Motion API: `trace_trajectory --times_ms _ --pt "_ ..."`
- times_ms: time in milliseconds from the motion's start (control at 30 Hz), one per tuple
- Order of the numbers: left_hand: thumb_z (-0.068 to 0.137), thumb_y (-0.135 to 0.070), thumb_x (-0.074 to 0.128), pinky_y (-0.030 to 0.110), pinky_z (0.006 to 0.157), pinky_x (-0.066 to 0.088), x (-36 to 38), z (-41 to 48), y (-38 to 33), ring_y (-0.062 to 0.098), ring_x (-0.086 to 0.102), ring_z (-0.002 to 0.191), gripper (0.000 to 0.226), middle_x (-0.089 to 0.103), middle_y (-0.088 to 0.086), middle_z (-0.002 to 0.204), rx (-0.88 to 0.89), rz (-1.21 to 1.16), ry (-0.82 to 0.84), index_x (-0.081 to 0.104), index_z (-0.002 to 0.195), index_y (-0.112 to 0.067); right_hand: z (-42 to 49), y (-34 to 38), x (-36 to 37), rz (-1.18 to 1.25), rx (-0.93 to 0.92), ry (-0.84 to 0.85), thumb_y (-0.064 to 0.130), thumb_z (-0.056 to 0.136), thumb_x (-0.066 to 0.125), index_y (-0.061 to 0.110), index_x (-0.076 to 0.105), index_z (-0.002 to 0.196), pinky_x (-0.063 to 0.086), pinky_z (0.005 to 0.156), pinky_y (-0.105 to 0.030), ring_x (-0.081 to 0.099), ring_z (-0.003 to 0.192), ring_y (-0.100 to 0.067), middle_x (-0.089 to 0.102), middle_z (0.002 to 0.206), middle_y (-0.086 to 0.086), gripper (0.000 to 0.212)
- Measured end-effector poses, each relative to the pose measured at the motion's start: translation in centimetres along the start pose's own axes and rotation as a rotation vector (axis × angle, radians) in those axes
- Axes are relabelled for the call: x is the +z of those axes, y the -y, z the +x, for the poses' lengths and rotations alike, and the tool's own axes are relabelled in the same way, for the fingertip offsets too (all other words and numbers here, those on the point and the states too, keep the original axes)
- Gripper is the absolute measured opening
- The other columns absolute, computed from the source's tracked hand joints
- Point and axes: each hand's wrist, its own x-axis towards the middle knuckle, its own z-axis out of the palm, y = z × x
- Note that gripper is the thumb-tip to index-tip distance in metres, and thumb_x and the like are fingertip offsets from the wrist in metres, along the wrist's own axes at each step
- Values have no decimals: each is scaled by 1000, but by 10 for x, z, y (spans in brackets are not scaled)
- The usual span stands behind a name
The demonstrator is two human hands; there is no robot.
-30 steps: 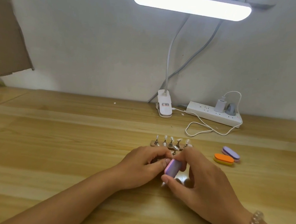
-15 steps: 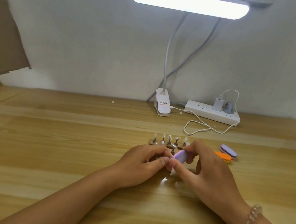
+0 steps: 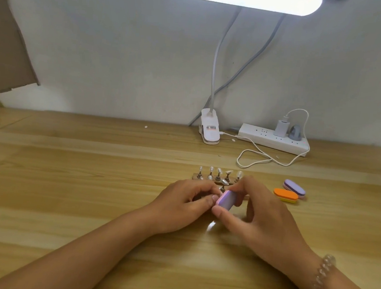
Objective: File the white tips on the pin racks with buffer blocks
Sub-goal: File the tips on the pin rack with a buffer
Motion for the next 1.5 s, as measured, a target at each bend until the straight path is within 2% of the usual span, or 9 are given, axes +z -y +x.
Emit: trace_trajectory --times_ms 100,200,333,500,633,767,933,1100,1500 --pt "91 -33 50 54 76 51 0 0 0 11 56 78 22 62 -17 80 -8 -6 4 69 96 -23 2 -4 0 0 36 -53 62 75 64 35 50 88 32 54 -19 53 73 1 57 85 19 34" --pt "92 -32 48 56 81 48 0 0 0 24 62 89 27 70 -3 93 -2 -1 7 69 103 -20 -2 4 2 -45 -55 39 66 74 59 38 48 95 38 51 -18 54 69 -6 53 86 19 36" --pt "91 -32 49 54 77 51 0 0 -1 11 56 78 22 63 -17 80 -8 -8 7 69 96 -23 2 -2 -1 59 39 -41 59 74 67 34 52 91 31 55 -16 54 70 1 58 87 20 34" --pt "91 -33 48 54 81 49 -1 0 -1 22 62 86 27 69 -5 90 -6 9 4 70 102 -22 -1 2 3 7 -50 41 66 72 61 36 50 94 36 52 -16 53 68 -5 55 84 19 40" --pt "90 -34 50 53 79 49 0 1 -2 11 55 77 22 62 -17 78 -10 9 4 69 93 -24 5 -3 0 114 33 -71 55 72 71 32 55 90 34 56 -14 55 70 2 62 85 21 33" --pt "90 -34 48 53 82 48 0 0 -1 24 61 88 28 69 -1 91 -10 36 -2 70 103 -22 1 1 2 50 -57 -3 61 74 64 33 54 94 33 53 -14 53 66 -4 57 84 17 35" --pt "89 -36 49 53 79 47 2 0 -2 22 56 79 28 61 -10 79 -6 54 2 69 100 -22 3 -1 1 34 -9 -84 60 75 66 31 58 92 29 55 -14 53 68 0 59 83 16 34" --pt "89 -34 48 53 82 48 2 0 -1 27 62 89 30 70 0 92 -14 56 9 70 106 -22 1 3 1 31 -66 -30 61 77 63 32 60 97 32 54 -14 52 67 1 59 86 18 35" --pt "89 -35 47 50 83 48 0 0 -4 18 61 86 30 68 -8 87 -25 38 9 70 101 -20 1 2 2 0 -17 -43 57 76 67 32 57 93 33 55 -16 51 69 5 59 87 18 32"
